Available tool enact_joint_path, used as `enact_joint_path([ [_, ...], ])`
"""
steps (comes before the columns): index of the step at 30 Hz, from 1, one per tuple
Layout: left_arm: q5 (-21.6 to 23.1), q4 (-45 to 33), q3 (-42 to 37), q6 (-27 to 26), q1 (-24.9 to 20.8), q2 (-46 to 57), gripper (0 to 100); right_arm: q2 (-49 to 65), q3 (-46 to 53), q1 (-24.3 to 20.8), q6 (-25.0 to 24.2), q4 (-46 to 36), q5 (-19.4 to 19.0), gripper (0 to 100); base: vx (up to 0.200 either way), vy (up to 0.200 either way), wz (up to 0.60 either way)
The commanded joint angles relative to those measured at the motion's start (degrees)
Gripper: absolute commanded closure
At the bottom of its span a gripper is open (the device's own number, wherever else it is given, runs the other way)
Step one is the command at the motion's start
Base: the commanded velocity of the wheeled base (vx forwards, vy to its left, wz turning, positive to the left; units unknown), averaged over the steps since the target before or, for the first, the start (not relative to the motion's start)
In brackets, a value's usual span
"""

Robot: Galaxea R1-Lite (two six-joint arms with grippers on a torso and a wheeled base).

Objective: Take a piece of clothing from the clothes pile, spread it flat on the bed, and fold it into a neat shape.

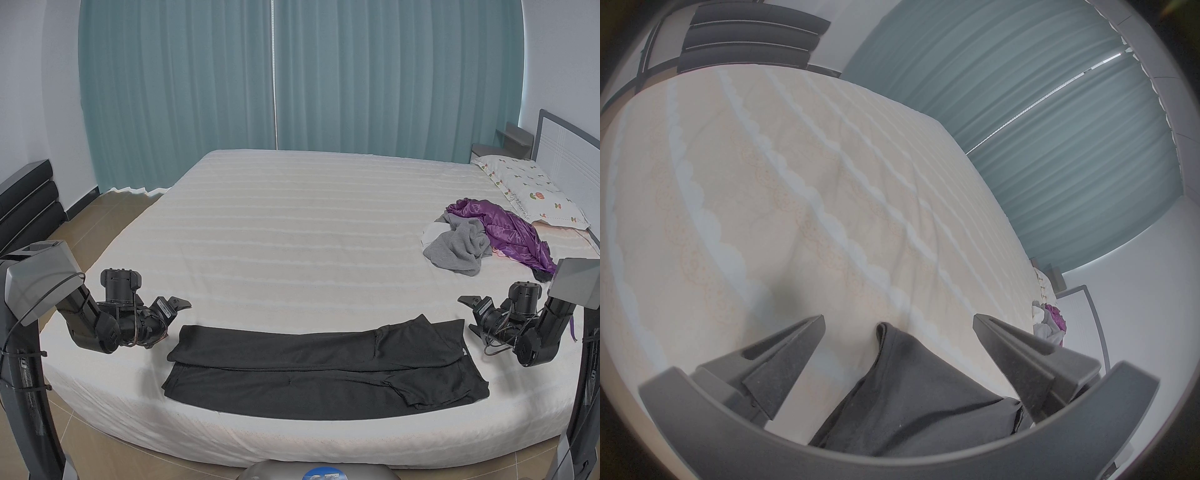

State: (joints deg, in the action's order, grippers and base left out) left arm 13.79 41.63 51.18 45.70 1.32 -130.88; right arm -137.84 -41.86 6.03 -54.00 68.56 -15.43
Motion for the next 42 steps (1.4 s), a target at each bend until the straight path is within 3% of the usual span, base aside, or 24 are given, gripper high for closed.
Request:
enact_joint_path([
  [1, 0.2, 0.1, -3.1, -0.1, 0.2, 2.8, 0, 5.2, 5.1, 0.2, -2.9, 2.5, -0.5, 0, 0.0, 0.0, 0.0],
  [9, 1.3, 0.1, -10.0, -2.2, -0.3, 6.5, 0, 8.6, 16.9, -0.2, -3.4, 11.2, -2.1, 0, 0.0, 0.0, 0.0],
  [27, 1.4, 0.7, -8.5, -2.7, -1.8, 6.9, 0, 6.4, 18.3, -1.7, -3.7, 12.1, -2.1, 0, -0.067, 0.0, 0.0],
  [32, 1.5, 0.6, -8.5, -9.6, -1.8, 5.8, 0, 6.1, 17.9, -1.6, -3.8, 12.0, -2.1, 0, 0.0, 0.0, 0.0],
  [42, 5.9, 1.0, -8.3, -13.6, -2.1, 4.2, 0, 4.6, 17.6, -1.6, -4.4, 12.0, -2.1, 0, 0.0, 0.0, 0.0],
])
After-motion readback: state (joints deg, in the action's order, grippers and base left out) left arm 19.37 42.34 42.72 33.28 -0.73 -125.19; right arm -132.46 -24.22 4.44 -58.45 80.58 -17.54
